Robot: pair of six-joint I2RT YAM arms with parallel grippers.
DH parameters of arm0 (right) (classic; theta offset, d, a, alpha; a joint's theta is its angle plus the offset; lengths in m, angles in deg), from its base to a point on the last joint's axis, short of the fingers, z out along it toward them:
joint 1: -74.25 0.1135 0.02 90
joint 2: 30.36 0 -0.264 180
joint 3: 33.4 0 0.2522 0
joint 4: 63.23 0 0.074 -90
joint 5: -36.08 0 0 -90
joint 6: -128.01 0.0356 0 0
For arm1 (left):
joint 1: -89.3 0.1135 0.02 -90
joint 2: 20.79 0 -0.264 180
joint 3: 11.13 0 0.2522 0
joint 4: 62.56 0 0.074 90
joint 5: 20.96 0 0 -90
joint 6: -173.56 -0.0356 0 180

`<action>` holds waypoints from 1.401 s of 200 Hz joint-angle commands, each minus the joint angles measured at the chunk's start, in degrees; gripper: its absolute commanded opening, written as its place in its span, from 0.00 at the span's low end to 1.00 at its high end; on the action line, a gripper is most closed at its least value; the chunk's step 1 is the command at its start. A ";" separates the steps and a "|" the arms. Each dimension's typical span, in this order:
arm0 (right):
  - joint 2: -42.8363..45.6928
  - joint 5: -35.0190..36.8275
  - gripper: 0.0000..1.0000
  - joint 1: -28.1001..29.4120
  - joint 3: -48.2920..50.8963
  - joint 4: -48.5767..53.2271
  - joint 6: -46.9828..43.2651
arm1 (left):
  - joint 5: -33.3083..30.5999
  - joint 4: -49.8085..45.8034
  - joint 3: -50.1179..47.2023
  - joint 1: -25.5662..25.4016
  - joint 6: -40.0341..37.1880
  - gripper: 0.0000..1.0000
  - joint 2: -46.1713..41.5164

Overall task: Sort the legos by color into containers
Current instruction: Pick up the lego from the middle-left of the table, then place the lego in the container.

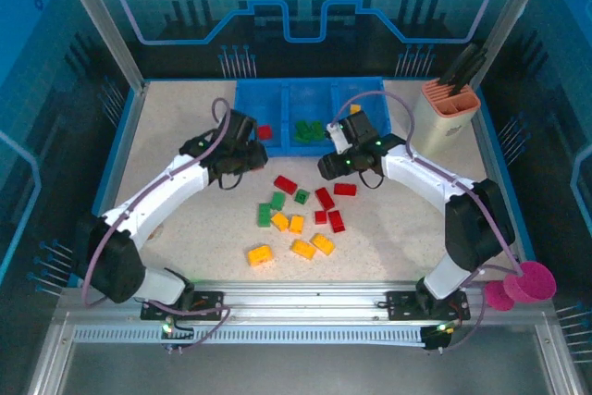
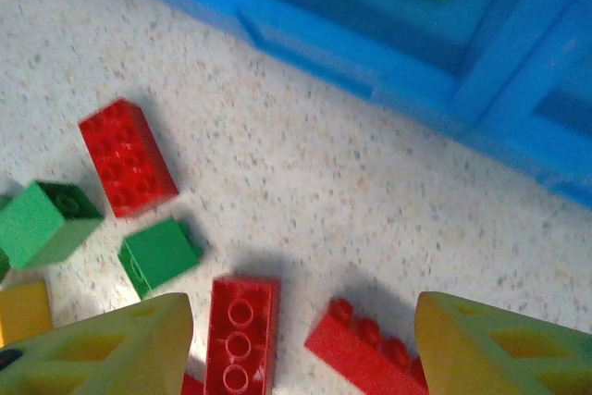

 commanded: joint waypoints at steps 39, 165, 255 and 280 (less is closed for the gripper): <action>3.32 -1.95 0.73 -1.11 2.60 4.48 -6.91 | 3.85 4.91 10.90 6.76 -10.86 0.23 13.86; -2.05 -2.03 0.79 -3.14 4.30 3.08 -9.70 | 8.79 4.88 36.60 12.12 -12.32 0.28 42.14; -7.06 -2.96 0.74 -3.15 5.32 1.96 -9.44 | 10.24 4.14 39.47 12.14 -13.30 0.61 42.19; -7.91 -2.98 0.70 -3.15 5.36 2.00 -8.86 | 10.43 3.78 39.58 12.20 -13.89 0.64 41.22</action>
